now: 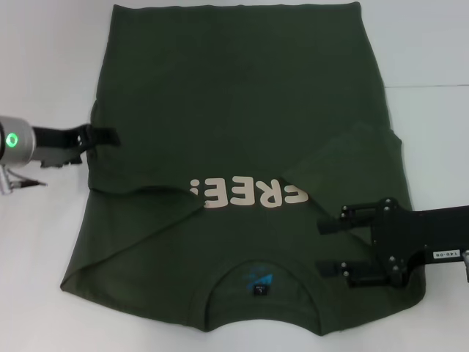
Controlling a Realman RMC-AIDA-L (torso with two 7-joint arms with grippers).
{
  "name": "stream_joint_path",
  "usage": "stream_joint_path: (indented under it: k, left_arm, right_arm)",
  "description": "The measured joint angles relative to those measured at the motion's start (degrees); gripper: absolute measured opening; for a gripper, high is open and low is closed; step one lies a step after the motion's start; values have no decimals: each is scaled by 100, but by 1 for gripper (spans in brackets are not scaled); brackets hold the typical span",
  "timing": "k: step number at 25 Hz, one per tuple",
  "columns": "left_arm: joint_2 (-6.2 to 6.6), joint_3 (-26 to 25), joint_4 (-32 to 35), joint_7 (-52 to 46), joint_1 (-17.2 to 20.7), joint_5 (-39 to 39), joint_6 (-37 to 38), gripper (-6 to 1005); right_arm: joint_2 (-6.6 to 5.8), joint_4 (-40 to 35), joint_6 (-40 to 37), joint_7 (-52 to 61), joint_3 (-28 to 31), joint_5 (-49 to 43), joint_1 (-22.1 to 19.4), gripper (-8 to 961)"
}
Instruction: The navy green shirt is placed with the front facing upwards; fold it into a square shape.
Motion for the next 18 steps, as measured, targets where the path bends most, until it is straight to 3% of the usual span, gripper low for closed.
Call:
stream_joint_path:
  k: [18]
  left_arm:
    - [25,24,188,-1,23,294,700,919]
  right_arm:
    - [0,0,97,10,-6,0,28,667]
